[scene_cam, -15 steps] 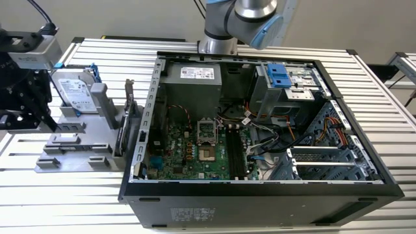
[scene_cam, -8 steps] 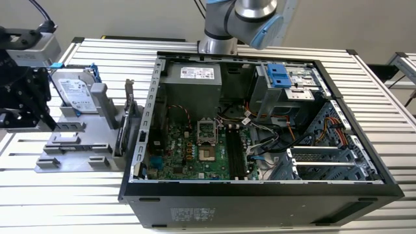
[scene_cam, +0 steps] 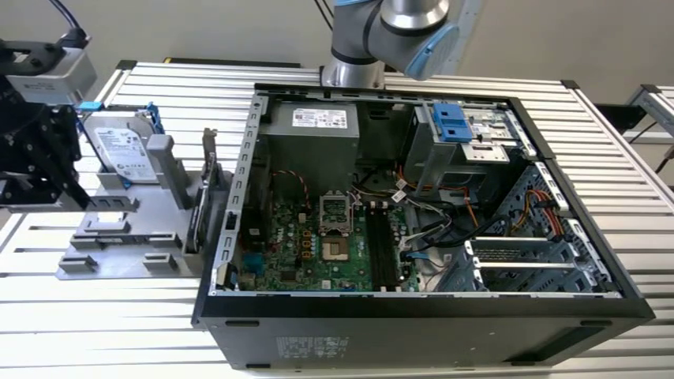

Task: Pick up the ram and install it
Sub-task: 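Pick up the ram and move it above insertion slot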

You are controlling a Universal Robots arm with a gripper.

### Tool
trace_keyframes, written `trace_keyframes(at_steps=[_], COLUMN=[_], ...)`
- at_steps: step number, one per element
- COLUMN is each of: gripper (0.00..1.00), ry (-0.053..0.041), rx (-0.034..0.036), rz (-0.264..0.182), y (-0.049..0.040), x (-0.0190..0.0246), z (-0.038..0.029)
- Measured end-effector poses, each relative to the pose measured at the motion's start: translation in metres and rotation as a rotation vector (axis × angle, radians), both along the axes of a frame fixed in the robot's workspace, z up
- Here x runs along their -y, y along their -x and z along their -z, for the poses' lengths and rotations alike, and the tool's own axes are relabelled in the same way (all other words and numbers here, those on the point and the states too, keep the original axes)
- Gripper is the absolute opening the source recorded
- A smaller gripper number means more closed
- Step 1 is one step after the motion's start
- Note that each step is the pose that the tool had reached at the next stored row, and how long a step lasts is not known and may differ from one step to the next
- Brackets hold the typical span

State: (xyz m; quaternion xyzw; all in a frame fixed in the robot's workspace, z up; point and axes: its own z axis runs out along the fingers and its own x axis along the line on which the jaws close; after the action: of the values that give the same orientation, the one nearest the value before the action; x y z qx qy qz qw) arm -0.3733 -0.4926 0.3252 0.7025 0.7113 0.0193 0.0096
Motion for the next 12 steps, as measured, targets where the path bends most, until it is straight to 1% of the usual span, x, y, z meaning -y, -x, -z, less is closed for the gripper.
trace_keyframes(at_steps=[12], gripper=[0.00], ry=[0.0001], rx=[-0.0001], rz=[0.000], y=[0.0000], x=[0.0000], z=[-0.0052])
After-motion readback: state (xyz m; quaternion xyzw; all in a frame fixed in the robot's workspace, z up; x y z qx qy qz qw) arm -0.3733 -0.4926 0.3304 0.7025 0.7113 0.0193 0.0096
